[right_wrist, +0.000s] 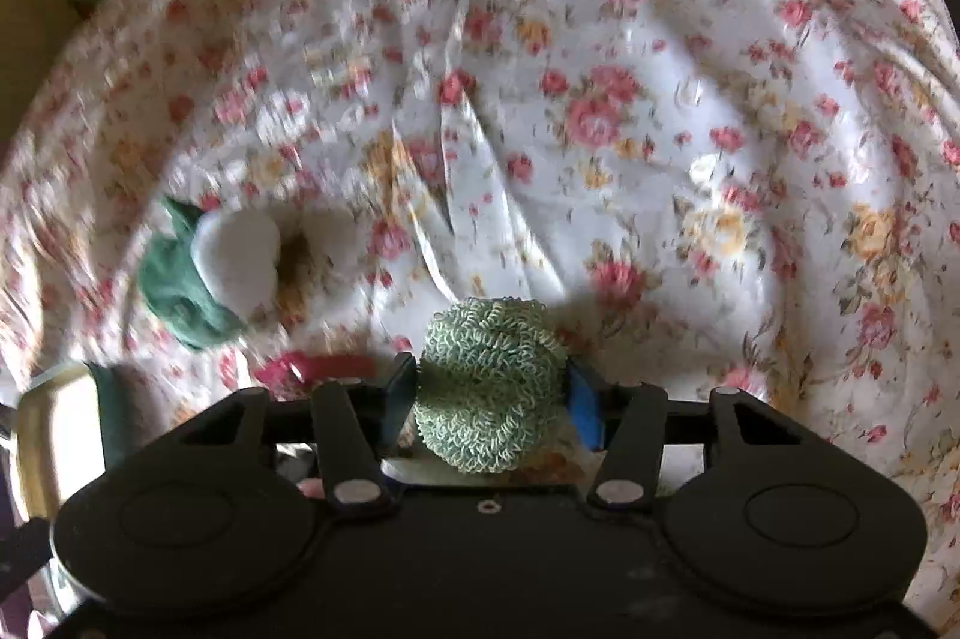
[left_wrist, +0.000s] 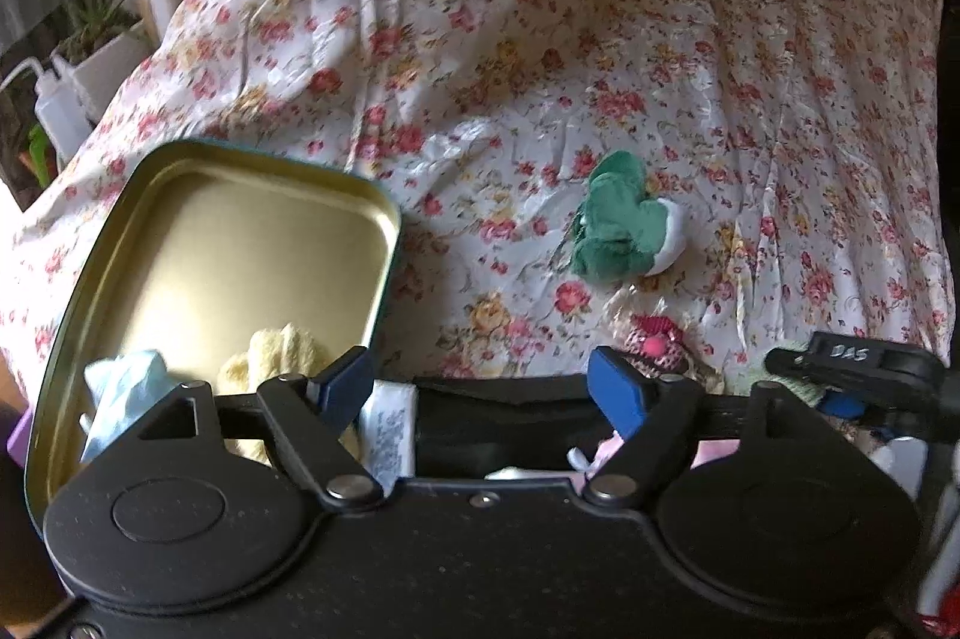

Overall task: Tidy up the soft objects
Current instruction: 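Grasp the green-and-white plush with the left tool while the right tool holds the ball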

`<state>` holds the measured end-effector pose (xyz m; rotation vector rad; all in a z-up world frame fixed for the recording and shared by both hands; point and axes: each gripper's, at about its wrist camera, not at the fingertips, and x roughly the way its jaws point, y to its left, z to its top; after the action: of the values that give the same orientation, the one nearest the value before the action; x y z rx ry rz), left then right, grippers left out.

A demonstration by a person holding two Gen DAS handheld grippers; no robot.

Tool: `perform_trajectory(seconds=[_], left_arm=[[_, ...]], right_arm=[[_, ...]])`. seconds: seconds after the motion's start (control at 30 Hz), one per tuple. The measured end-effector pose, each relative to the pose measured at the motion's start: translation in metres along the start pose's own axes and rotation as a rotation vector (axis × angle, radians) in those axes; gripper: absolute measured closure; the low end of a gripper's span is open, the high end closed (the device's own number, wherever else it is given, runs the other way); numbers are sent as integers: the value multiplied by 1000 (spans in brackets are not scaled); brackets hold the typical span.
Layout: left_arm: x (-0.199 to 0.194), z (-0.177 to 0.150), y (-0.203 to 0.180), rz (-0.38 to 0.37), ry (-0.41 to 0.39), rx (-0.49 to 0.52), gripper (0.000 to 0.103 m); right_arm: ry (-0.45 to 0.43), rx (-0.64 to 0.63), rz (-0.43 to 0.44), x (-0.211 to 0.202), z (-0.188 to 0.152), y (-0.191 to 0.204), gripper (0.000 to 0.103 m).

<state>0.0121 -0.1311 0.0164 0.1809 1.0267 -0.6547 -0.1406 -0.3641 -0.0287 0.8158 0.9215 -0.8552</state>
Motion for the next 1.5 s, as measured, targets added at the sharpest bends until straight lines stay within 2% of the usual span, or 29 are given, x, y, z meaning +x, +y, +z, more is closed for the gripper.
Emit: perform_trajectory(seconds=[0.13,0.43,0.5,0.57,0.77,1.13,1.2,1.23,1.27,1.37,1.5], left_arm=[[10,5,-20,3,-29,42,29],[47,19,-60,-20,-46,54,28],[56,21,-67,-17,-53,53,26],[65,24,-73,-21,-60,55,16],[87,29,-96,13,-97,122,13],[131,37,-114,53,-57,110,12],[137,38,-114,47,-33,94,13],[138,38,-113,43,-26,86,19],[138,38,-112,45,-24,81,35],[135,41,-107,24,-21,62,38],[112,44,-99,27,-63,29,38]], right_arm=[[-70,13,10,-14,2,-2,50],[-128,1,30,-18,5,-9,50],[-129,8,33,-17,6,-12,50],[-130,13,42,-15,6,-13,50],[-127,10,46,-6,7,-17,50],[-106,2,71,7,9,-18,50],[-100,7,72,9,9,-20,50],[-98,9,75,10,10,-20,50],[-97,10,74,10,10,-21,50],[-99,11,75,11,10,-21,50],[-103,18,82,10,10,-22,50]])
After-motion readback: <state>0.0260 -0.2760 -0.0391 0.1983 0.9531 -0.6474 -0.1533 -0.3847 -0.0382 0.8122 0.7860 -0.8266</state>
